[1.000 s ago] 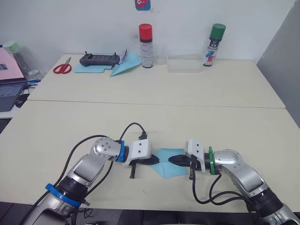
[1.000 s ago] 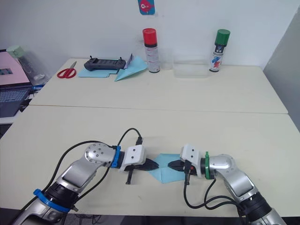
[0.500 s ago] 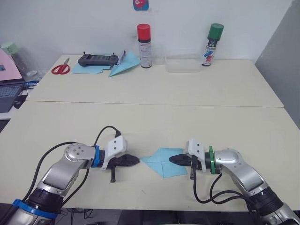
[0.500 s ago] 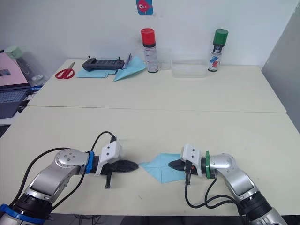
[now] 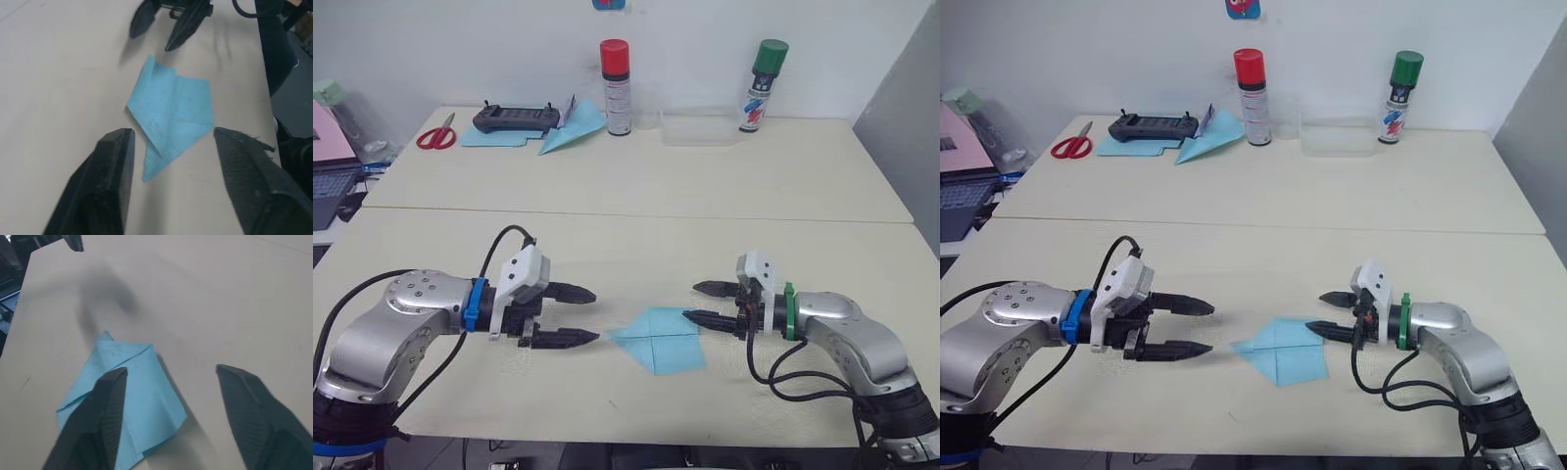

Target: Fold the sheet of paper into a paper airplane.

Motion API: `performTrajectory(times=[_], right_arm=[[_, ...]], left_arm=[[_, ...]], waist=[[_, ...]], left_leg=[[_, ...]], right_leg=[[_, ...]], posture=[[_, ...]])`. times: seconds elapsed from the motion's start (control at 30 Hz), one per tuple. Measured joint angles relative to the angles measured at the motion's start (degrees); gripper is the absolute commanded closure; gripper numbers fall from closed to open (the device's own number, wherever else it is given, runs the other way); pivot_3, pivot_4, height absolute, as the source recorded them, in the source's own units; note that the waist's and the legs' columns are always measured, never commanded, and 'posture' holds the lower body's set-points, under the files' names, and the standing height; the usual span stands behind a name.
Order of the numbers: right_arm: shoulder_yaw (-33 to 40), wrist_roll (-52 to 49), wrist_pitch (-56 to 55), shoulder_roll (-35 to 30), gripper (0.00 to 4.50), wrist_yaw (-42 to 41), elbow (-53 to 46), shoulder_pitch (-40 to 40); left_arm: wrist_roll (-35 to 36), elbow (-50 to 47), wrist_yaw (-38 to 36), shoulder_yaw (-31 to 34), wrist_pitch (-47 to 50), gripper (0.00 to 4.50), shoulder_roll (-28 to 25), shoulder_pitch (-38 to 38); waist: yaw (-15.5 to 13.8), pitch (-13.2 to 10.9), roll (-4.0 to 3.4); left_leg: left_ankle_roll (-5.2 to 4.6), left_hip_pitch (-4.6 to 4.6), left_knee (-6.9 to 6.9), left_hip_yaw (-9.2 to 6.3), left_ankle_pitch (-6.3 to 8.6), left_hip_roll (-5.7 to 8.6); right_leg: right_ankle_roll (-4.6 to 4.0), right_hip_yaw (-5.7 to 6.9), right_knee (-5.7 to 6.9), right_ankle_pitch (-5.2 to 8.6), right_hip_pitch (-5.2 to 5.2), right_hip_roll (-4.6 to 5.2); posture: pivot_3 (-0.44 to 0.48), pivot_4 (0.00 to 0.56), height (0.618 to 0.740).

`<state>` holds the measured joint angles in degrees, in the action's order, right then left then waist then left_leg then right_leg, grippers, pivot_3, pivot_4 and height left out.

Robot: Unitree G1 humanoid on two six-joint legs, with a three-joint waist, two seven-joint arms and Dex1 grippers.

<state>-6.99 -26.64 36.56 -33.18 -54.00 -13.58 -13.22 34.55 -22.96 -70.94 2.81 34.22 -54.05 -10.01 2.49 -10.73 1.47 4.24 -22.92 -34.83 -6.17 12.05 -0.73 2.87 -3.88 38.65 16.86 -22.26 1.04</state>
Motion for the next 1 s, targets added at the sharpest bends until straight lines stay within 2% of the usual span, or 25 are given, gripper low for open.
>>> performTrajectory(times=[0.03,0.17,0.23,0.3,0.5,0.53,0.7,0.8,0.9,1.0], right_arm=[[-0.4,0.1,0.5,0.4,1.12,0.0,1.5,-0.2],[-3.7,1.4,0.1,2.0,1.12,-0.3,5.3,-1.8],[-4.8,2.5,-1.0,2.6,1.49,-0.8,6.6,-3.0],[-5.0,2.8,-1.6,3.1,2.04,-1.0,7.3,-3.3],[-5.5,0.2,1.1,3.1,4.24,-3.2,5.6,-1.8],[-5.5,-0.3,1.7,2.7,4.47,-3.5,4.7,-1.4],[-5.2,-1.8,3.0,2.2,4.47,-3.5,3.6,-1.3],[-2.3,-2.7,2.0,4.1,4.47,-2.0,3.9,-3.0],[-0.4,2.0,-8.6,4.8,4.47,0.1,4.7,-8.4],[-0.8,10.4,-24.9,3.6,4.47,0.4,5.0,-11.9]], left_arm=[[-0.2,0.0,0.1,-0.3,-0.3,0.18,0.2,0.0],[-1.1,0.0,0.5,-1.6,-1.2,0.18,0.6,-1.1],[-1.5,0.0,0.6,-2.2,-1.7,0.15,0.9,-1.9],[-1.7,0.0,0.8,-2.5,-1.9,0.15,1.1,-1.8],[-2.4,0.0,1.5,-2.4,-2.8,0.15,1.0,0.7],[-2.6,0.0,1.5,-2.4,-3.1,0.15,1.0,1.4],[-2.9,0.0,1.6,-2.4,-3.4,0.15,1.0,1.2],[-1.4,0.5,1.9,-1.4,-2.2,0.15,1.2,-0.4],[-0.5,2.3,3.3,0.1,-0.9,0.15,1.6,-3.0],[-0.5,6.5,4.4,1.5,-0.2,0.15,1.6,-5.6]], waist=[[0.0,0.0,-0.01],[0.0,0.0,-0.01],[0.3,0.0,-0.01],[0.5,0.0,-0.01],[0.6,0.0,-0.03],[0.6,0.0,-0.03],[0.6,0.0,-0.03],[0.6,0.0,-0.03],[0.8,-0.1,-0.08],[0.8,-0.1,-0.08]], left_leg=[[0.00,0.00,-0.01,0.01,0.00,0.01],[0.00,0.02,-0.02,0.03,0.00,0.01],[0.00,0.04,-0.02,0.03,0.00,0.00],[0.00,0.03,-0.02,0.02,0.00,-0.02],[0.00,0.01,0.00,0.01,0.00,-0.01],[0.00,0.01,-0.01,0.00,0.00,-0.01],[0.00,0.03,-0.06,0.00,0.00,0.00],[0.00,0.03,-0.08,0.01,0.00,0.00],[0.00,0.05,-0.08,0.03,-0.01,0.00],[0.00,0.04,-0.04,-0.02,0.00,-0.01]], right_leg=[[0.00,-0.01,0.00,0.00,0.00,0.00],[0.01,-0.03,0.04,-0.01,0.00,0.00],[0.02,-0.03,0.06,-0.01,0.00,-0.02],[0.02,-0.02,0.09,-0.01,0.00,-0.03],[0.01,-0.02,0.09,-0.01,-0.01,-0.02],[0.01,-0.01,0.09,-0.01,-0.01,-0.01],[0.02,-0.01,0.14,-0.01,0.00,-0.02],[0.03,-0.02,0.18,-0.02,-0.01,-0.02],[0.04,-0.02,0.22,-0.03,-0.04,-0.03],[0.04,0.05,0.21,-0.02,-0.04,-0.04]], posture=[[0.000,0.150,0.740],[0.000,0.150,0.740],[0.000,0.150,0.740],[0.000,0.150,0.740],[0.000,0.150,0.740],[0.000,0.150,0.740],[0.000,0.150,0.740],[0.000,0.150,0.740],[0.000,0.150,0.740],[0.000,0.150,0.740]])
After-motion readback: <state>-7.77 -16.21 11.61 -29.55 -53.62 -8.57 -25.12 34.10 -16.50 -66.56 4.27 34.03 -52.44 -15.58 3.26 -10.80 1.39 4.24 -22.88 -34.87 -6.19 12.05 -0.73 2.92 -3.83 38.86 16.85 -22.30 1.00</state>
